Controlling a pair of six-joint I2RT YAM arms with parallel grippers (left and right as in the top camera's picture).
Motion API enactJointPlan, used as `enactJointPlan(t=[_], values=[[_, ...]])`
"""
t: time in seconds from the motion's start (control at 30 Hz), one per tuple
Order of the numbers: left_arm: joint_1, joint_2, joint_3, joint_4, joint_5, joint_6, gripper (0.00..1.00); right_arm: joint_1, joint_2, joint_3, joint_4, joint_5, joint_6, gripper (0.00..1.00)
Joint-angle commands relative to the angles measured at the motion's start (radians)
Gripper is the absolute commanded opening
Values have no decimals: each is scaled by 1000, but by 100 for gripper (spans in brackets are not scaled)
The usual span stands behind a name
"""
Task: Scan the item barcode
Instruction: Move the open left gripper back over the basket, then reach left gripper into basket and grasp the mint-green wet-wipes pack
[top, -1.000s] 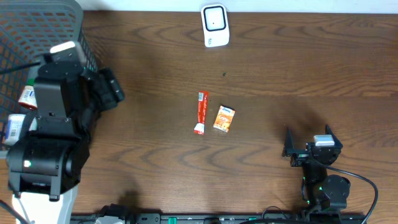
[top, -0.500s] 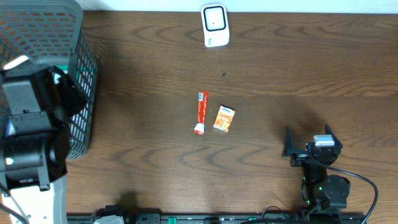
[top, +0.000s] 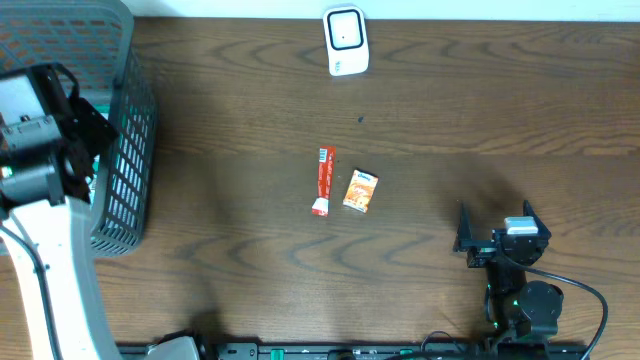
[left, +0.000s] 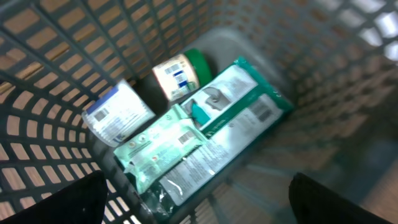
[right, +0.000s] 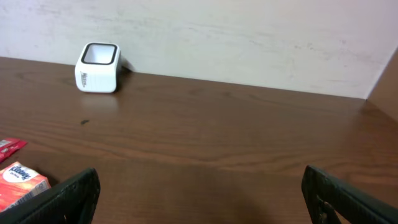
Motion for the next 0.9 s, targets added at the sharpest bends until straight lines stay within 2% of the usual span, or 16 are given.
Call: enactJointPlan(t=[0.0,0.1,0.33,0.87], values=[[63,56,7,1,87,18,91,-12,0,-1,-3,0,-10,99],[111,103,7,-1,175,55,92,-12,0,-1,-3,0,-10,99],[174,202,7,-2,176,142,93,-12,0,-1,-3,0,-10,99],[183,521,5,-71,159,198,92,-12,0,-1,-3,0,-10,99]])
